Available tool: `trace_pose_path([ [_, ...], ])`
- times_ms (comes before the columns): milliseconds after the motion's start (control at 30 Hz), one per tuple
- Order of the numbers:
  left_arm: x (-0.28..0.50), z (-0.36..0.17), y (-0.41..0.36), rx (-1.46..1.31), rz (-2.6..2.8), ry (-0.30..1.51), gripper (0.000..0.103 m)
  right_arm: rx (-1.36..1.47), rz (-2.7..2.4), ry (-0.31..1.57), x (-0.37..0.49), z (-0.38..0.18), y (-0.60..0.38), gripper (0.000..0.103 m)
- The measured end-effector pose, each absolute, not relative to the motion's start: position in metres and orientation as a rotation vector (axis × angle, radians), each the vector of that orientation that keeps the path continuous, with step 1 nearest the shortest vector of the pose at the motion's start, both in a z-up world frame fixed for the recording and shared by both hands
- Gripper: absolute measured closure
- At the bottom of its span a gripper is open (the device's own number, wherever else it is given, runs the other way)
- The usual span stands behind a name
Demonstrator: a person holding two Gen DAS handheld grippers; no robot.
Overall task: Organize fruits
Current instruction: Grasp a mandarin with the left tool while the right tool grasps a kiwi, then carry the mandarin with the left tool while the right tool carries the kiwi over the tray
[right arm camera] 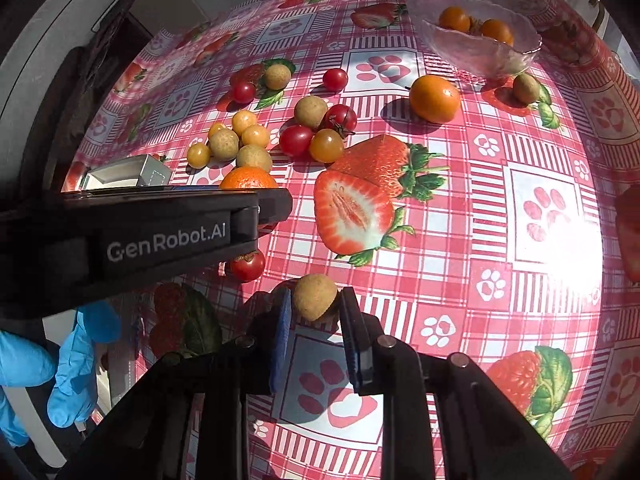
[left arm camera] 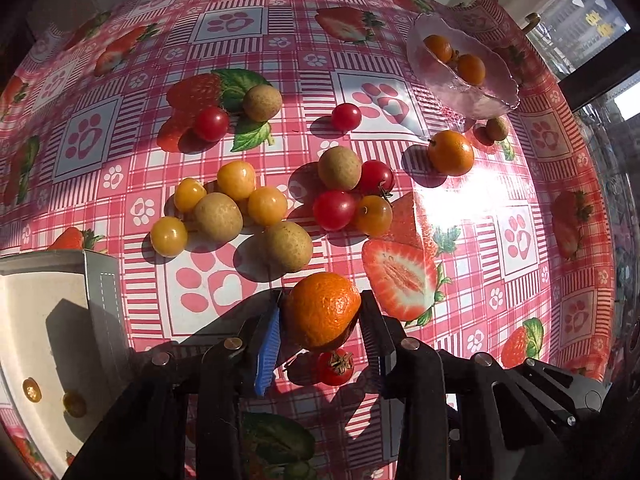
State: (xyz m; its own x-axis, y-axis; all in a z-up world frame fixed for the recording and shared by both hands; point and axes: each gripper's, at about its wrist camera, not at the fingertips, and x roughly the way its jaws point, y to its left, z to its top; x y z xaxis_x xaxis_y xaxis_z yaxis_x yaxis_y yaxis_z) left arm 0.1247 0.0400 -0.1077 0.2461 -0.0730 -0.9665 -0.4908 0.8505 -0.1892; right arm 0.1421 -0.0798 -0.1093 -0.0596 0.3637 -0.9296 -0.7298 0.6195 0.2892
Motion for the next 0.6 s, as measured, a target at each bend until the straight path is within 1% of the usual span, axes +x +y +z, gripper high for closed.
trace_pose_path([
  [300,0.075,-0.099,0.011,-0.463,0.263,1.324,0.064,-0.272,0.850,1.437,0.125,-0.098,-0.126,0.076],
  [600,0.023,-0.100,-0.005,-0.467,0.245,1.372,0.064,-0.292,0.802,1.485,0.102,-0.095,-0.143,0.076],
])
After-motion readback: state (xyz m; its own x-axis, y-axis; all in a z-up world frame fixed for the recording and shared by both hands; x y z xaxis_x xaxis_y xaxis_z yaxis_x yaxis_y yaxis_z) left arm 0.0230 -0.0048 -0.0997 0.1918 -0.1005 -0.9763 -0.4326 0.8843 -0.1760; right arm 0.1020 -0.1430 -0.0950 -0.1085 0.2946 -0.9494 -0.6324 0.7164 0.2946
